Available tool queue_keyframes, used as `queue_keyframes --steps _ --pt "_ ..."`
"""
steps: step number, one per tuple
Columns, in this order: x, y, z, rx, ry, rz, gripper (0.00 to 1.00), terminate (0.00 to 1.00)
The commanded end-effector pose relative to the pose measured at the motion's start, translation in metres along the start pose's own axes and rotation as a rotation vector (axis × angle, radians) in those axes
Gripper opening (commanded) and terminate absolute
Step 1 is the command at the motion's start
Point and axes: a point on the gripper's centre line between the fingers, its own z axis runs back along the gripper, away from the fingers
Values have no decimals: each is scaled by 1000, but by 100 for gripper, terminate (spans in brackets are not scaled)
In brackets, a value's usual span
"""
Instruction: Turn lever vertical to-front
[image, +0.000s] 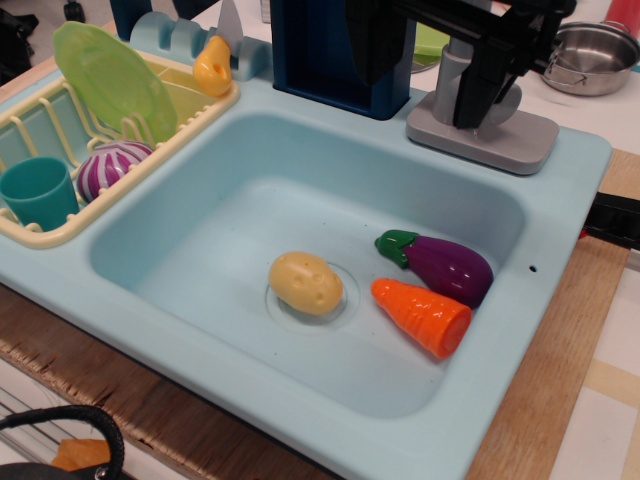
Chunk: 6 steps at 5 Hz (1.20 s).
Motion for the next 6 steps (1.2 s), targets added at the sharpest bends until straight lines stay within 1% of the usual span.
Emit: queue_keyframes --steps 1,2,3,4,5,6 --pt "0 0 0 0 0 0 100 0" --pt "16 -1 4 9 -75 -56 100 0" --pt "30 -6 4 -1 -133 -81 100 0" --pt "41 -12 7 8 -185 -106 100 0" --pt "55 -19 10 10 -227 -126 100 0" --pt "66 -22 7 6 -252 -133 100 0"
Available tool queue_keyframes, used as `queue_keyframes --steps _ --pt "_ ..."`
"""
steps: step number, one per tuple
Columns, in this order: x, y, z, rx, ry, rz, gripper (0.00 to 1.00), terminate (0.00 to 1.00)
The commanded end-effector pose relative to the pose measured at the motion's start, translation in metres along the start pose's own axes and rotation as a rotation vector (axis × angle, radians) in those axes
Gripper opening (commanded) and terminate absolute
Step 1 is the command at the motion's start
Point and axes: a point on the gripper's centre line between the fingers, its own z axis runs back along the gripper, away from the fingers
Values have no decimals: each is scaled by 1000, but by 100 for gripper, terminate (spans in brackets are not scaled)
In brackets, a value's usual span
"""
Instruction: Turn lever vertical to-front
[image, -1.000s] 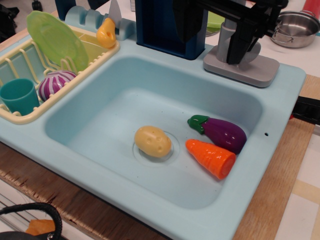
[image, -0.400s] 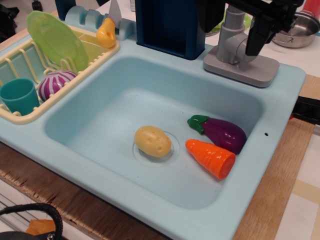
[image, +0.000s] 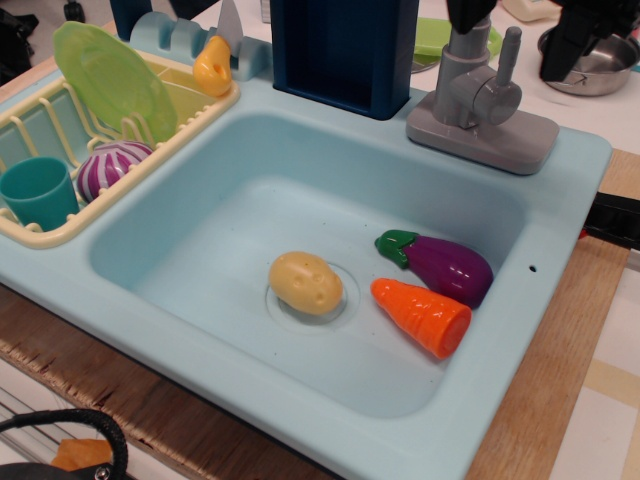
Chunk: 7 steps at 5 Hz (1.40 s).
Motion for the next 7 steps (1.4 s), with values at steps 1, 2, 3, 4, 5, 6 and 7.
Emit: queue_keyframes --steps 1,2,3,4,5,6,7 --pt "16 0 7 -3 -52 -8 100 0" --pt "18 1 0 -6 -41 -3 100 0" --pt "15 4 -6 19 -31 17 0 0" --pt "12 6 -11 25 -9 27 0 0" --pt "10 7 -12 27 2 35 0 0" --pt "6 10 -13 30 41 48 0 0" --pt "-13 14 -11 36 100 94 0 0"
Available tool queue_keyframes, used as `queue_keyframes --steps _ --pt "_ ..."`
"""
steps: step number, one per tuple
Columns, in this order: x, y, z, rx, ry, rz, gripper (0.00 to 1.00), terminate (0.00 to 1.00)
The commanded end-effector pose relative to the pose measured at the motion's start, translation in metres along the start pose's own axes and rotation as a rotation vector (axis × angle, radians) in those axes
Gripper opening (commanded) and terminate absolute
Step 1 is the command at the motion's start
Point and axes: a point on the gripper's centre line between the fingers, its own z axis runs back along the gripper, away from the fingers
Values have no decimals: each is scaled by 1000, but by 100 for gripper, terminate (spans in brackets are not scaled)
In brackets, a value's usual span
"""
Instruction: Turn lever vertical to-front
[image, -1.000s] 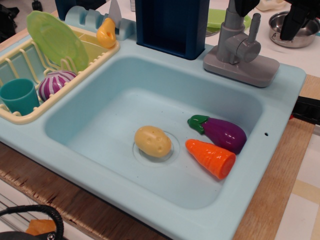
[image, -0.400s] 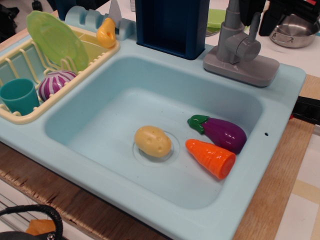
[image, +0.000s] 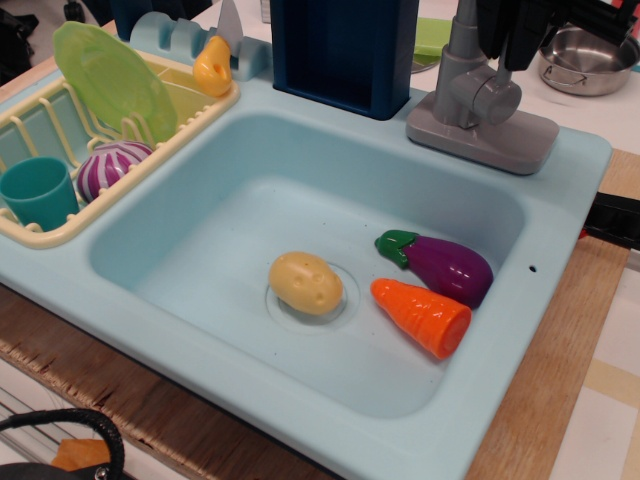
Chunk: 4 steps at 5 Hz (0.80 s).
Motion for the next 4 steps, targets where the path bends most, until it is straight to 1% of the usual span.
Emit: queue_keyframes --steps 1,2,3,4 --pt "-36 12 3 -1 123 99 0 0" --pt "-64 13 6 8 149 178 0 0" --pt "-75 15 1 -7 184 217 0 0" --pt "-79 15 -10 -38 247 225 0 0"
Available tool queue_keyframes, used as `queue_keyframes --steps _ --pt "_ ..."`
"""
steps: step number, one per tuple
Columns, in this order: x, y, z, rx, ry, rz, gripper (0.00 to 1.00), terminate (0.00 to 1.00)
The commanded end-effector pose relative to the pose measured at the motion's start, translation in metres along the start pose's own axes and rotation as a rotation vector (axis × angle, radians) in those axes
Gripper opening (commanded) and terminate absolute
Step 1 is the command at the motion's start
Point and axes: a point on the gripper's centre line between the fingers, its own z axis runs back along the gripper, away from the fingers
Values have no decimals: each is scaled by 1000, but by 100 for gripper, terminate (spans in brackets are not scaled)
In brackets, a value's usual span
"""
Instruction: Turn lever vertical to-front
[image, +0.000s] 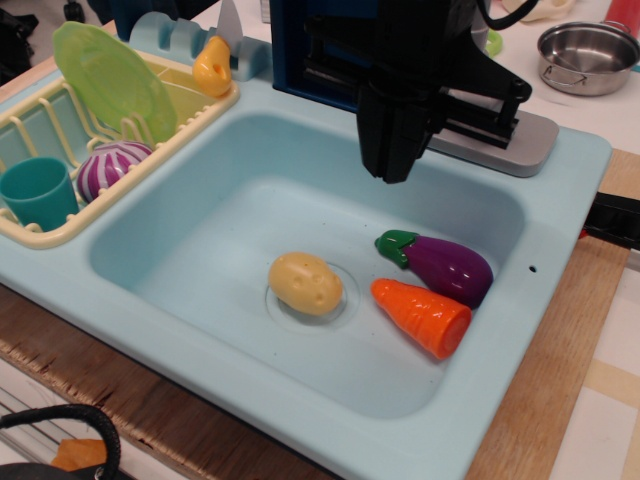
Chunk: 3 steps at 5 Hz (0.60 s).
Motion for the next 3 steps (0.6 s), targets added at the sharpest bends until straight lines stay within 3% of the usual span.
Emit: queue_keyframes --steps 1,2,3 --pt "6 4 -6 -25 51 8 0 0" --pt "3 3 -9 -31 96 16 0 0" --pt "3 3 -9 -31 96 16 100 100"
